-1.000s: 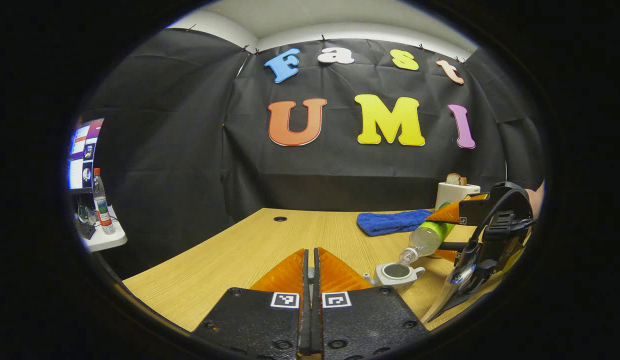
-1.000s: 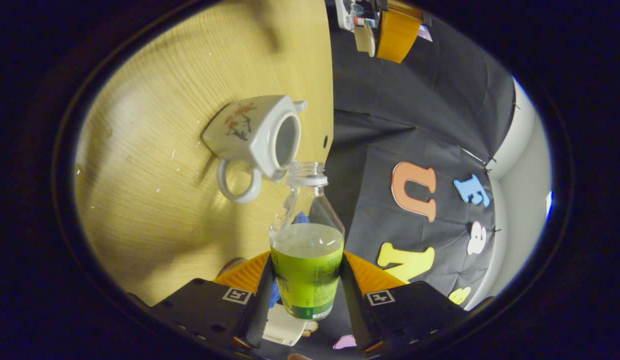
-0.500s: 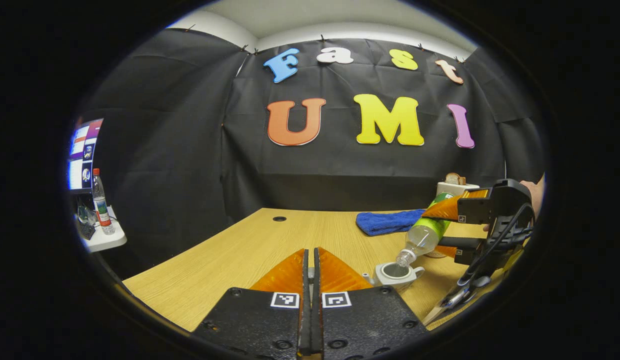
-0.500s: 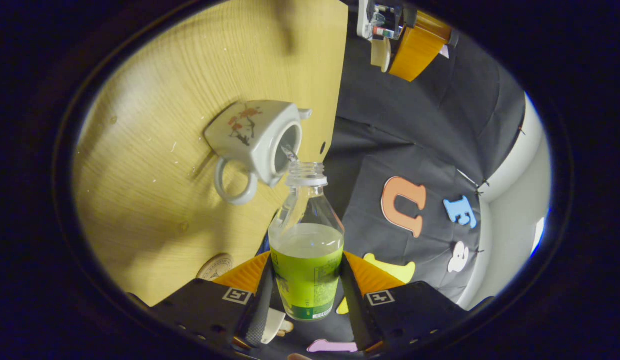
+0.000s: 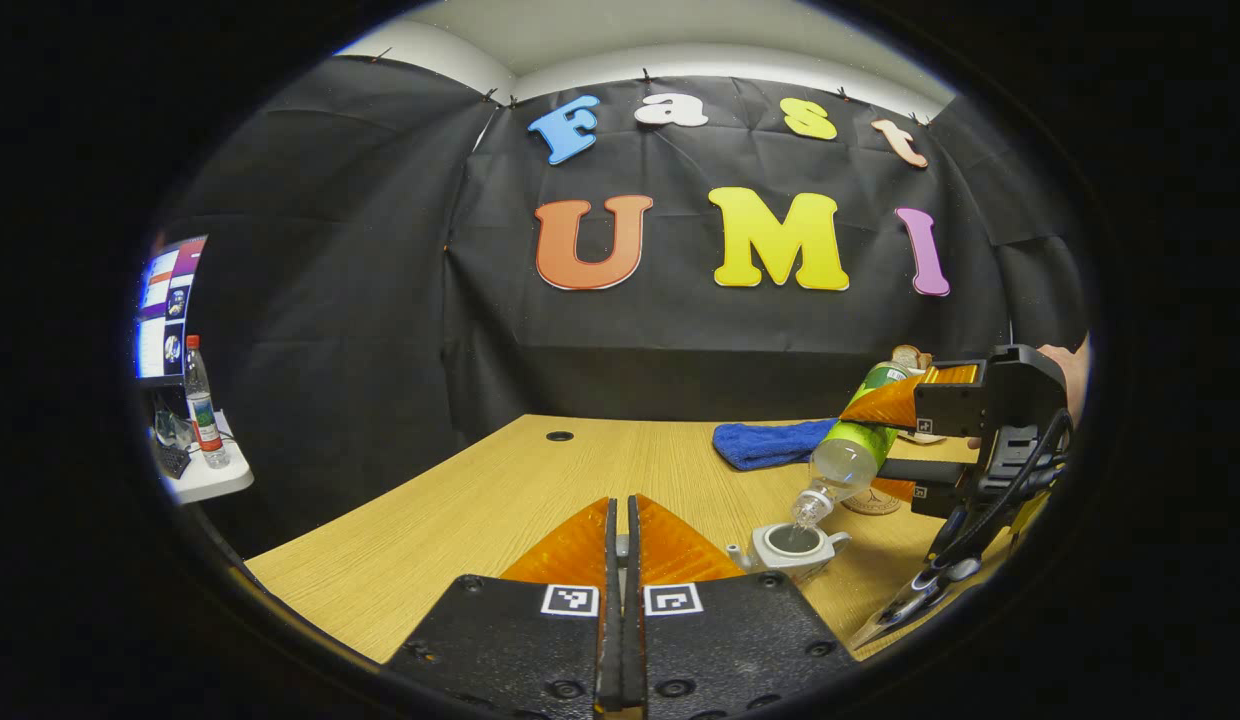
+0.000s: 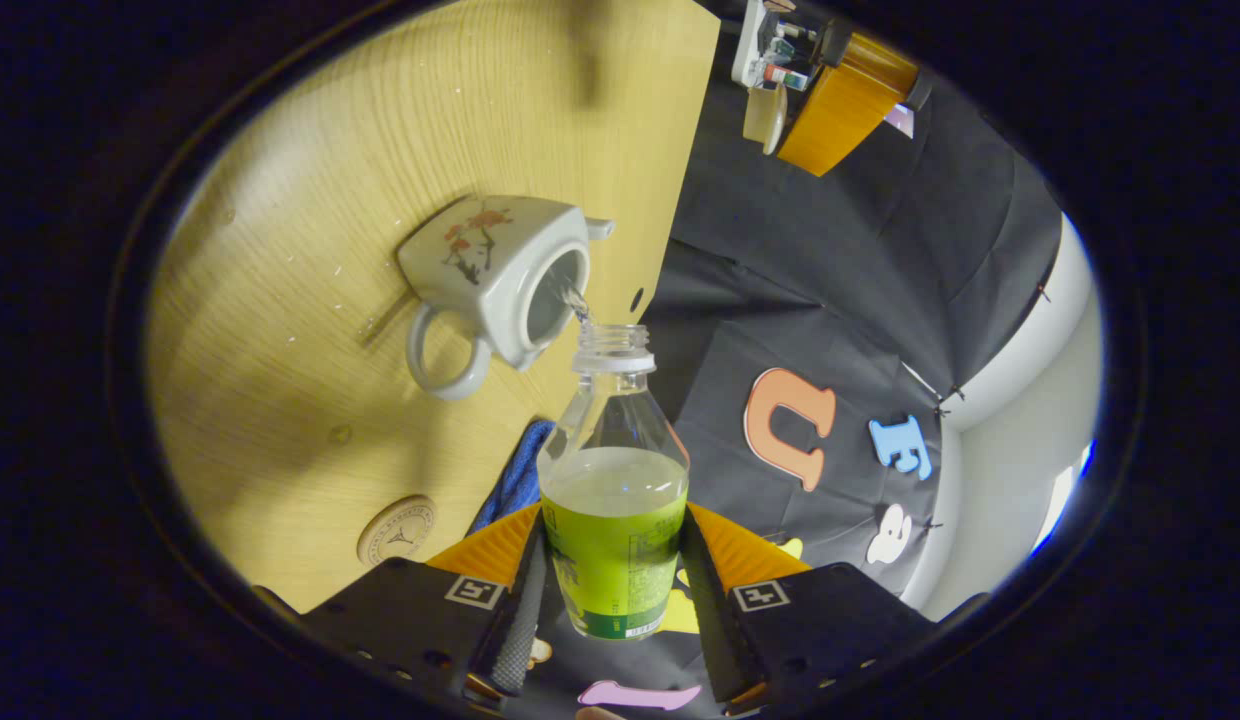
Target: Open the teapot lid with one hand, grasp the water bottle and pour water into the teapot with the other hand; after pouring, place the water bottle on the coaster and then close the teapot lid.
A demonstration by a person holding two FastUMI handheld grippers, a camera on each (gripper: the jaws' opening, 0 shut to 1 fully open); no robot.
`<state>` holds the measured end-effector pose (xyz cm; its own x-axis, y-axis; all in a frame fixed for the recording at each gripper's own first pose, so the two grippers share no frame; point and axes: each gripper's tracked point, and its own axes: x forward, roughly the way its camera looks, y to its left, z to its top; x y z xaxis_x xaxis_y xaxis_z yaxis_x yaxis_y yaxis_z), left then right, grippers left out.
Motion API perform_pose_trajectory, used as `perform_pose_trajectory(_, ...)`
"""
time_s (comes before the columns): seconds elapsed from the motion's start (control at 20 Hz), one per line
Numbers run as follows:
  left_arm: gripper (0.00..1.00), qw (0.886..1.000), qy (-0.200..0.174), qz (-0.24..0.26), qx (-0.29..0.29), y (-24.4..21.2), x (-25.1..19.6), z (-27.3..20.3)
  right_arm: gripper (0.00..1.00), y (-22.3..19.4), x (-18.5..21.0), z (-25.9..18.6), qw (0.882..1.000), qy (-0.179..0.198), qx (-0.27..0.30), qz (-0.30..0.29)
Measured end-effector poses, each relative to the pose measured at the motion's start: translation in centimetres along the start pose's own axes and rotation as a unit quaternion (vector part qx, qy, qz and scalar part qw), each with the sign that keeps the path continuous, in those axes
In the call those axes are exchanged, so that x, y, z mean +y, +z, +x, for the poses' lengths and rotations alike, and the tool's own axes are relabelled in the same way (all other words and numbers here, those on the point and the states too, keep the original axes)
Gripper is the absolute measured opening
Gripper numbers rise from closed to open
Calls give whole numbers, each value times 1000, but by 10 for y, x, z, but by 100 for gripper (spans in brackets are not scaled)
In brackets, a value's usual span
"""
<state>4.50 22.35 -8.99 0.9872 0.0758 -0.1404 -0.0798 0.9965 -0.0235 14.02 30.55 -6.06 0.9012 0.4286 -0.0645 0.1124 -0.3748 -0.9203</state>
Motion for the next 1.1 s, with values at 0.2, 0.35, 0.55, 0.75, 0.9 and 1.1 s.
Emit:
perform_pose_trajectory(0.2,2,1000,1,0,1,-1,1,0,68,-2,-1,3,1000,0,1,-15)
perform_pose_trajectory(0.35,2,1000,1,0,1,0,1,0,70,-2,-1,2,1000,0,3,-27)
perform_pose_trajectory(0.55,2,1000,1,0,2,-1,1,0,70,0,-6,0,999,-7,2,-34)
perform_pose_trajectory(0.75,2,1000,2,0,3,-1,2,-1,70,3,-8,1,999,-12,1,-37)
perform_pose_trajectory(0.9,2,1000,0,1,2,-1,0,0,70,5,-11,0,999,-16,-1,-45)
perform_pose_trajectory(1.1,2,1000,1,1,2,-1,0,0,70,6,-13,-1,999,-20,-1,-46)
